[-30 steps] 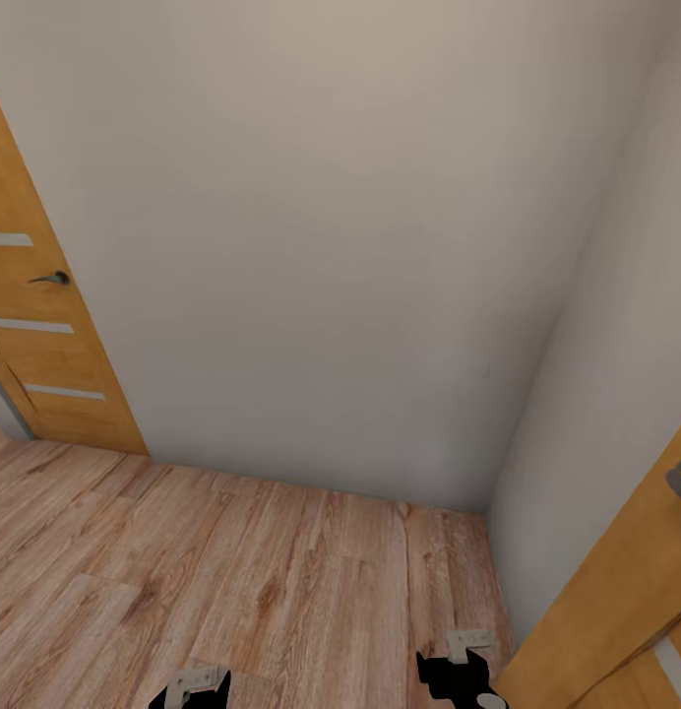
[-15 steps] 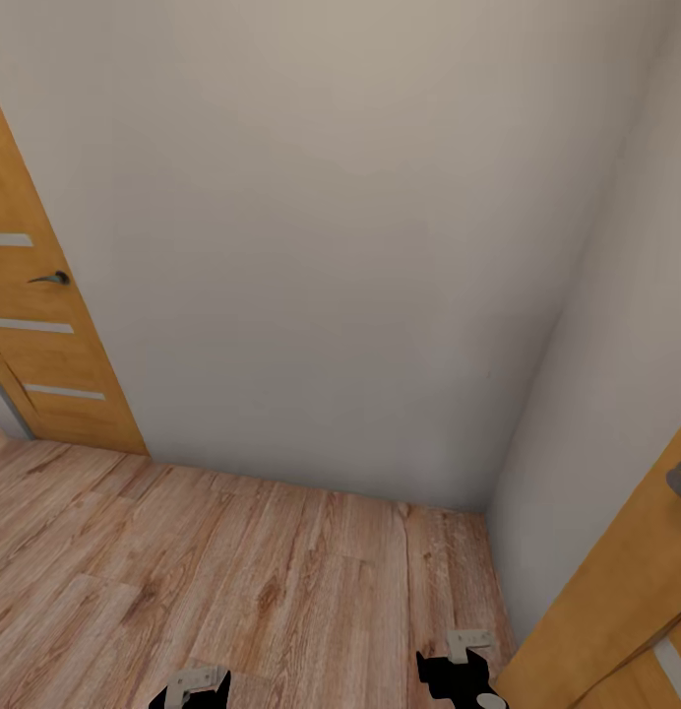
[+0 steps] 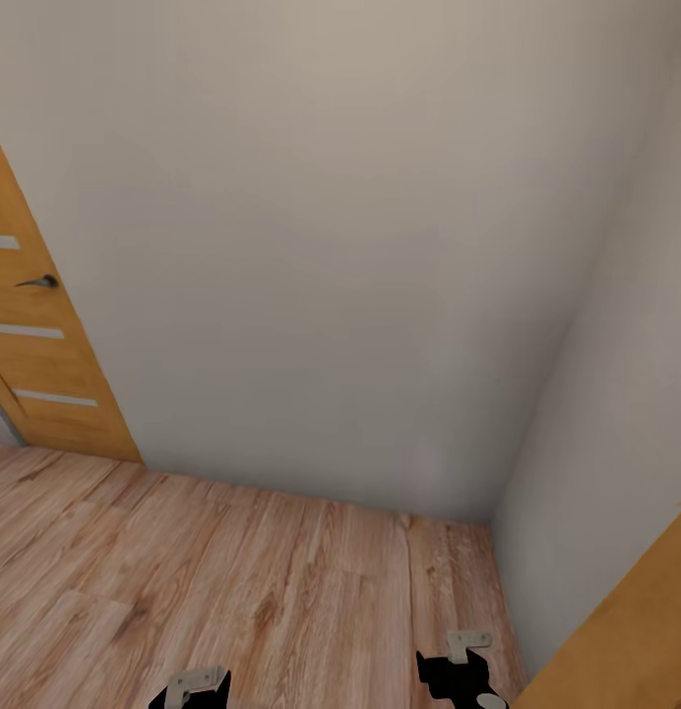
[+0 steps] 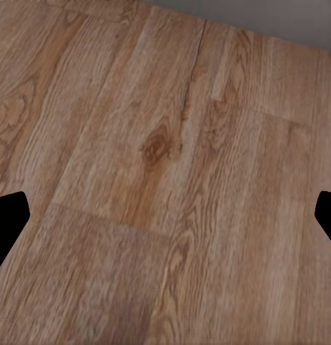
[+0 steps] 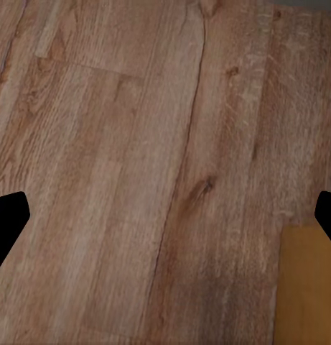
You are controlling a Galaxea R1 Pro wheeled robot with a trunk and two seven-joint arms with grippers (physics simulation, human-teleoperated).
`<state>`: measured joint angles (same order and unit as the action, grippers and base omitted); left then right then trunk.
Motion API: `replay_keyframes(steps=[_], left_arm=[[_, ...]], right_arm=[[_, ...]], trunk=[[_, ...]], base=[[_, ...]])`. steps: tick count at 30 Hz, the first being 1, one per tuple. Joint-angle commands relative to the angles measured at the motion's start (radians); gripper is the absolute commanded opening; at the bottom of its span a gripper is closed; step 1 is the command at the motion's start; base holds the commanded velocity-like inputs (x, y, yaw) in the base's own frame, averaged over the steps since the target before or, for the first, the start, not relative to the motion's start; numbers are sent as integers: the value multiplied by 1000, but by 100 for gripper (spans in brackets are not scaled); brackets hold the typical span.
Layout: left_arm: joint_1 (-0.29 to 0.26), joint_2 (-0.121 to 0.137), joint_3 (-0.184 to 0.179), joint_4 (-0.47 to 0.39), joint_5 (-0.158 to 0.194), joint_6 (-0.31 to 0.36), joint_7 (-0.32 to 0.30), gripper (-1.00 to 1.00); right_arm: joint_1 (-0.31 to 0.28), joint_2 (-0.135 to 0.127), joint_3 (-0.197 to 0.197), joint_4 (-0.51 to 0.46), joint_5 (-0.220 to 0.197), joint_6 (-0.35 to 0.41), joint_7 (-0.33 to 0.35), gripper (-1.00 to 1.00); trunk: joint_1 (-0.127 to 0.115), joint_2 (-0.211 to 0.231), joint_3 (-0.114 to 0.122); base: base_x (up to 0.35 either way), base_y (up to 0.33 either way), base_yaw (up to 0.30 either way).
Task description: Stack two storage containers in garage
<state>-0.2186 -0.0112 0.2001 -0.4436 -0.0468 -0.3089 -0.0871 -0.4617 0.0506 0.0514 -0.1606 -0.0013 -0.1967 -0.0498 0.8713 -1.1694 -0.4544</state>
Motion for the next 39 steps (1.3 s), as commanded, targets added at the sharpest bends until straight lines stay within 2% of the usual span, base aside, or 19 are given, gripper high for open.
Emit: replay_keyframes(steps=[1, 14, 39], left_arm=[[-1, -1, 8, 0, -5, -2, -8, 100], [-1, -1, 8, 0, -5, -2, -8, 100], [-1, -1, 8, 0, -5, -2, -8, 100]], right_arm=[[-1, 0, 5, 1, 0, -3, -5, 100], [0, 0, 5, 1, 0, -3, -5, 100], [0, 0, 5, 1, 0, -3, -5, 100]], trunk=[[0, -1, -1], [0, -1, -1], [0, -1, -1]], base=[[111, 0, 0], [72, 0, 0], [294, 0, 28]])
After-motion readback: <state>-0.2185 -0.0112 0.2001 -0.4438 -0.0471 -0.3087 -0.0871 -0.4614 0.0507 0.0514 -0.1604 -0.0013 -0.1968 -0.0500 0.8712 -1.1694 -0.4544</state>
